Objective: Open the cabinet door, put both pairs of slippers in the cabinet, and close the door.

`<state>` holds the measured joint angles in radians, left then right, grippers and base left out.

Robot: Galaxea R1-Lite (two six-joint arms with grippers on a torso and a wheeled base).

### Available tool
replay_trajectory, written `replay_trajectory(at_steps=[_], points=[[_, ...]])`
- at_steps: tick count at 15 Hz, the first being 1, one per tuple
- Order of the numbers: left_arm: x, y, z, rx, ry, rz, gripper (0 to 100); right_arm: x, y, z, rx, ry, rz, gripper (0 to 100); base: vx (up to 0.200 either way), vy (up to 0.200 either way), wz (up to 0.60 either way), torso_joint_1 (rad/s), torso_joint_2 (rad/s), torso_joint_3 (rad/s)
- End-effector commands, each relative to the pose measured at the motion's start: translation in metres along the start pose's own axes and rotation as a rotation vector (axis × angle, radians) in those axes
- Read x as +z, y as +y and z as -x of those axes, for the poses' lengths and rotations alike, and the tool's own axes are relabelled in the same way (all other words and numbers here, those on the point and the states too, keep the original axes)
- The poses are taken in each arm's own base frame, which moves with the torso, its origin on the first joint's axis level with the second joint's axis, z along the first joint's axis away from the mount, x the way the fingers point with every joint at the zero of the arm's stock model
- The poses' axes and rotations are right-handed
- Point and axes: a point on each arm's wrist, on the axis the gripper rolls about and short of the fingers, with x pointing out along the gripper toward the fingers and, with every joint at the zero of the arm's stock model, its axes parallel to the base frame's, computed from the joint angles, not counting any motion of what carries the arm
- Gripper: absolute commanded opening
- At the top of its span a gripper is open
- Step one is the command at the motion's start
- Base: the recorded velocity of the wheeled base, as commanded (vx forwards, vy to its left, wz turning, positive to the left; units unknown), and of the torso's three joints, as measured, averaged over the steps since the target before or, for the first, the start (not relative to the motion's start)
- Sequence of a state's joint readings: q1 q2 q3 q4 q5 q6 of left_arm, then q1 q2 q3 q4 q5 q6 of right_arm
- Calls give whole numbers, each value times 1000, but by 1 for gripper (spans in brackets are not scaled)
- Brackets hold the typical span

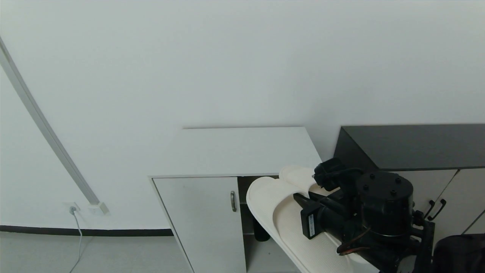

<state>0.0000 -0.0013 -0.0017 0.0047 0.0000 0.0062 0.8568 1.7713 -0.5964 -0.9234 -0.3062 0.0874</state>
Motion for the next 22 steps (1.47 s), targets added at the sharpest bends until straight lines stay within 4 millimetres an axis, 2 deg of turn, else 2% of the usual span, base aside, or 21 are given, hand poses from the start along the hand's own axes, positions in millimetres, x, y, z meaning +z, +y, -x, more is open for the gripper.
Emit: replay_trajectory(at_steps=[1, 6, 22], points=[[0, 0, 0, 2, 1, 0, 0, -3, 1, -2, -1, 10, 2, 0, 0, 0, 0, 0, 0, 0], [0, 0, 0, 2, 1, 0, 0, -8, 0, -3, -2, 25, 8, 0, 0, 0, 0, 0, 0, 0], [0, 0, 0, 2, 1, 0, 0, -9, 1, -2, 4, 27, 9, 0, 0, 0, 0, -4, 5, 4]])
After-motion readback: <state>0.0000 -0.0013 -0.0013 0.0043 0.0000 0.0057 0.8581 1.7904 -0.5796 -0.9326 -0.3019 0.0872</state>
